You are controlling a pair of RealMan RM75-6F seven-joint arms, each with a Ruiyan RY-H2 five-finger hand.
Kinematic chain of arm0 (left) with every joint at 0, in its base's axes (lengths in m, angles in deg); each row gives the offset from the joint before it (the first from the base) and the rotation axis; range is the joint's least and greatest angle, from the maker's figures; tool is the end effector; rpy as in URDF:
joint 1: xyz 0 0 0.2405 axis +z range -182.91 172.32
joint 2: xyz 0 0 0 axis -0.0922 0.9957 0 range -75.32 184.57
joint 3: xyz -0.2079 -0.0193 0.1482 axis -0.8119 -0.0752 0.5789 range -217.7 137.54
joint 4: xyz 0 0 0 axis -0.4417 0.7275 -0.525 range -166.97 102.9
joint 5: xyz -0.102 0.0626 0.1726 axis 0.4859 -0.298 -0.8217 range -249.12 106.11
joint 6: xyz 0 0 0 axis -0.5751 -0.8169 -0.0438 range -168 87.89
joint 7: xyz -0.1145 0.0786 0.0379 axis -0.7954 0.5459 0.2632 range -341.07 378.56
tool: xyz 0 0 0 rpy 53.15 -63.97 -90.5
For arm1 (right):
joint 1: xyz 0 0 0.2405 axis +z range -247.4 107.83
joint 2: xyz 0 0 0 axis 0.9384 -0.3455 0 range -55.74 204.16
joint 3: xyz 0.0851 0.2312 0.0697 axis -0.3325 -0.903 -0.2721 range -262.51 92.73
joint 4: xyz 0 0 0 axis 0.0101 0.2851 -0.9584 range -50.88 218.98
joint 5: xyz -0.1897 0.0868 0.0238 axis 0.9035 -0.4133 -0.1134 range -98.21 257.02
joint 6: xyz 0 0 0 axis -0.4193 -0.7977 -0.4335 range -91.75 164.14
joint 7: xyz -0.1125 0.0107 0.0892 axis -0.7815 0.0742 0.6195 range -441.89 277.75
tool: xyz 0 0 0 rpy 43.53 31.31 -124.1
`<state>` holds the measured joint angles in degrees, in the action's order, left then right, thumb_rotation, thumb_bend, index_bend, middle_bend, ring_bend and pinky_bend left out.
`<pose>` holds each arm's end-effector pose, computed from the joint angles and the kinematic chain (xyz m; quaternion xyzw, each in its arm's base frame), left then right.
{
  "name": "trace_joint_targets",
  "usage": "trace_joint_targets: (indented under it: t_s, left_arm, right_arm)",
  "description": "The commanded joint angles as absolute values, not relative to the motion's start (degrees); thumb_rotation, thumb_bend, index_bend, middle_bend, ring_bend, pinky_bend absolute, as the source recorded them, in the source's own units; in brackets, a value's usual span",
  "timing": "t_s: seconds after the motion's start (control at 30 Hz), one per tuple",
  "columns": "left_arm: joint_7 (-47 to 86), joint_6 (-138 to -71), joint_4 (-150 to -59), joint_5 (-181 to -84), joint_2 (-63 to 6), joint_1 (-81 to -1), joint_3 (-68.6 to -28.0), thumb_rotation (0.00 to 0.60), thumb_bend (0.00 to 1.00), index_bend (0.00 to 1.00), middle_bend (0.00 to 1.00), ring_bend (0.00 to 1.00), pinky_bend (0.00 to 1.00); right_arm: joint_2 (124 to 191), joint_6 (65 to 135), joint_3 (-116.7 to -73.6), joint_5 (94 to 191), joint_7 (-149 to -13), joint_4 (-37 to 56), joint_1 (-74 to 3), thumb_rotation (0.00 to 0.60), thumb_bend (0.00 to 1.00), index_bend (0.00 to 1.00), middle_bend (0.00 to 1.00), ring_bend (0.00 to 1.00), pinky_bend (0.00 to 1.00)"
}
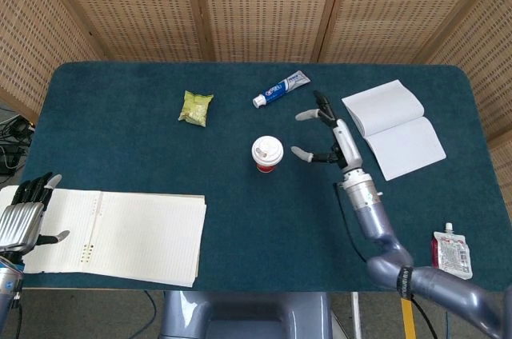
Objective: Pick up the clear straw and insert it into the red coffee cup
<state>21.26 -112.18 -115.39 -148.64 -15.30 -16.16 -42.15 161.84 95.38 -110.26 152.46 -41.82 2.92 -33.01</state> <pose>-0.3467 0.2116 0.1197 -0.6226 -0.4312 -0.2961 0.5820 -0.1405 -0.3854 0.0569 0.4171 -0.5954 0.6550 0.2061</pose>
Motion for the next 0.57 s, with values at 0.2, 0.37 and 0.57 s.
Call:
trace_joint_targets:
  t_s: [0.2,0.37,0.57]
  left_arm:
    - [23.2,-115.4,-116.8,-150.2,-15.4,-15.3,-42.2,0.600,0.00,0.00,0.00,0.00,0.00]
    - [24.4,-117.9,-117.5,-151.1,-15.5,-14.4,-42.3,0.600,0.00,0.00,0.00,0.00,0.00]
    - [26.4,-120.2,-119.2,-152.2,-14.9,-13.3,-41.7,0.600,0.00,0.00,0.00,0.00,0.00]
  right_arm:
    - [151.5,112.7,-96.6,162.7,-73.5,3.1,-47.2,0.600,0.26,0.11,0.00,0.00,0.00]
    - [151.1,120.9,-93.1,164.7,-81.3,4.2,-53.2,0.600,0.25,0.03,0.00,0.00,0.00]
    - [150.0,125.7,-88.9,167.4,-82.3,5.6,-58.2,0.600,0.25,0.00,0.00,0.00,0.00]
